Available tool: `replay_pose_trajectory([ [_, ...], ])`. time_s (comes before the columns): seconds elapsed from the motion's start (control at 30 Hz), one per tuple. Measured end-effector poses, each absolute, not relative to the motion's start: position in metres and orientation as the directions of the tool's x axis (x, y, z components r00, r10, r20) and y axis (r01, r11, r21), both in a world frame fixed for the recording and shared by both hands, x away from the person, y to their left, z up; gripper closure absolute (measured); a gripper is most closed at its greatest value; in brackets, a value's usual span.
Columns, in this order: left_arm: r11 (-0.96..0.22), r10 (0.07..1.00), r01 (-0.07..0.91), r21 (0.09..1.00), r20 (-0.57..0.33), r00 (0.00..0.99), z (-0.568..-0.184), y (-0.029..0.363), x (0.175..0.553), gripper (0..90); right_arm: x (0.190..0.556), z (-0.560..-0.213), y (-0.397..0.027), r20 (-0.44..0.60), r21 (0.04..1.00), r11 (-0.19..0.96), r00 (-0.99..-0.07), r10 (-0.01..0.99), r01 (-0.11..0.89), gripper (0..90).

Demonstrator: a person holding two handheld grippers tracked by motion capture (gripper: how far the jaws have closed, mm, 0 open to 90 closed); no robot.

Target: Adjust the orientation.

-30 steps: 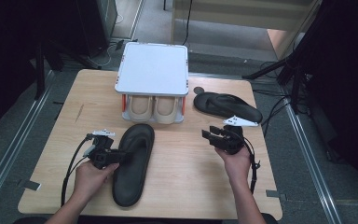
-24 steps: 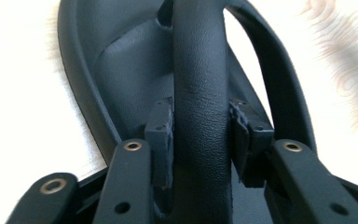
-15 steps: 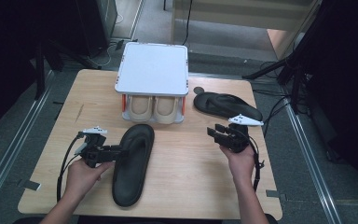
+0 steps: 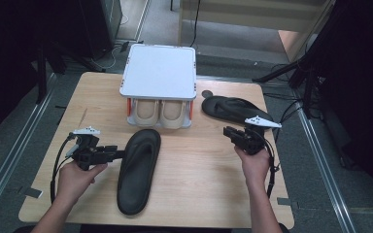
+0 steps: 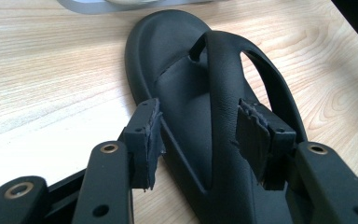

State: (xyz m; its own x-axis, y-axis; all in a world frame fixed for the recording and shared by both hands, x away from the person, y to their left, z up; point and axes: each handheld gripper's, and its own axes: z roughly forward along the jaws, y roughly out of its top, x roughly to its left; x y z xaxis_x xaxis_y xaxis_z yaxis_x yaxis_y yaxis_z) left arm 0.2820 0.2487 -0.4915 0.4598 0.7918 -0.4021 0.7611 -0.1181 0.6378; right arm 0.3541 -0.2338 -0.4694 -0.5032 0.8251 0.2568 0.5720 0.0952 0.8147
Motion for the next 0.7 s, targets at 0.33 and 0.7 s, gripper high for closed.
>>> replay_pose_trajectory([
  [0.33, -0.123, 0.781, 0.762, 0.636, -0.411, 0.469, -0.491, 0.254, 0.286, 49.3, 0.387, -0.461, -0.252, 0.241, 0.804, 0.108, -0.488, 0.839, 0.584, 89.5],
  [0.7, -0.135, 0.784, 0.745, 0.653, -0.390, 0.483, -0.491, 0.256, 0.290, 49.4, 0.417, -0.466, -0.268, 0.213, 0.800, 0.113, -0.454, 0.865, 0.590, 90.0],
])
